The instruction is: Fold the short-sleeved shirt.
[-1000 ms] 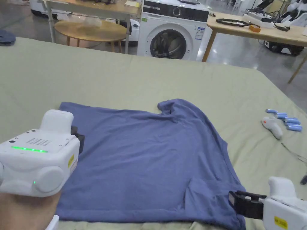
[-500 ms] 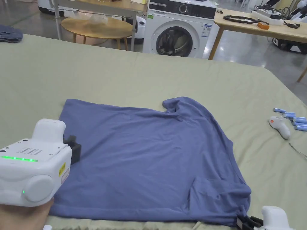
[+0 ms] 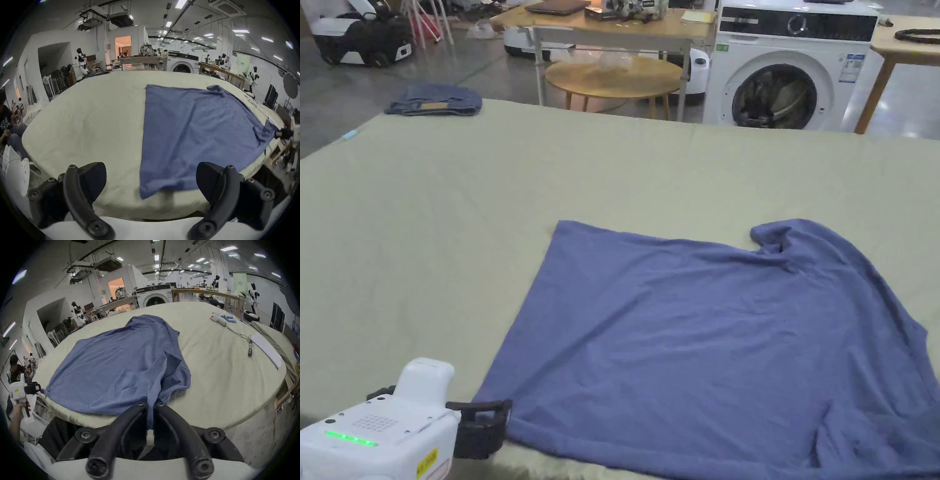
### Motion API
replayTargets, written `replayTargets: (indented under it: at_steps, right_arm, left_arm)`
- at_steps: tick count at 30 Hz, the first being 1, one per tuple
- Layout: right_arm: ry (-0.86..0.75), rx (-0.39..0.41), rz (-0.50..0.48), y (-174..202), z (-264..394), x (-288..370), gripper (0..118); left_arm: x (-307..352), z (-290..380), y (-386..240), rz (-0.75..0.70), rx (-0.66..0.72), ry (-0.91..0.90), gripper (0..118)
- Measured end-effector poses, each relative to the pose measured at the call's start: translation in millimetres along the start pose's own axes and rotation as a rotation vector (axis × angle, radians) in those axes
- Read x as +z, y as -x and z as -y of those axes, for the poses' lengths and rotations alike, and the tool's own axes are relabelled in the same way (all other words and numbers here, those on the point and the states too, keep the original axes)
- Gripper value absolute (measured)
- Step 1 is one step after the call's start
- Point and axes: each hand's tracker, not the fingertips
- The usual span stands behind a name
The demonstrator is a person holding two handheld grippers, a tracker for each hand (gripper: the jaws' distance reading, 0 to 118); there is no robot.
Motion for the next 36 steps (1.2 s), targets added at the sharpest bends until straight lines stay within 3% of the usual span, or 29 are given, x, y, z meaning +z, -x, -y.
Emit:
replayTargets:
  at_steps: [1,3,8,12,26,36]
  right_arm:
    - [0.005,0.001,0.001,1.6,0.8,-2.2,4]
    - [0.016,-0.002,0.001,0.7,3.6,-4.0,4]
    - [0.037,-0.039,0.002,-4.3,10.2,-5.2,4]
    - [0.041,-0.056,0.005,-7.3,13.8,-5.3,4]
    - [-0.013,-0.076,-0.03,-11.0,11.2,17.0,4]
    - [-0.033,-0.071,-0.05,-11.0,-71.3,-2.1,4]
  left_arm:
    - [-2.8,3.6,-0.3,-0.025,-0.045,0.006,103]
    - [-12.3,13.8,4.0,-0.024,-0.128,0.01,79]
    - [-17.8,15.8,9.3,0.059,-0.03,-0.005,34]
    - [-25.3,20.2,6.7,0.09,-0.085,0.029,7]
    - [6.3,4.9,2.7,0.115,-0.062,-0.064,3]
    - [-6.1,-84.5,-7.9,0.136,-0.048,-0.101,3]
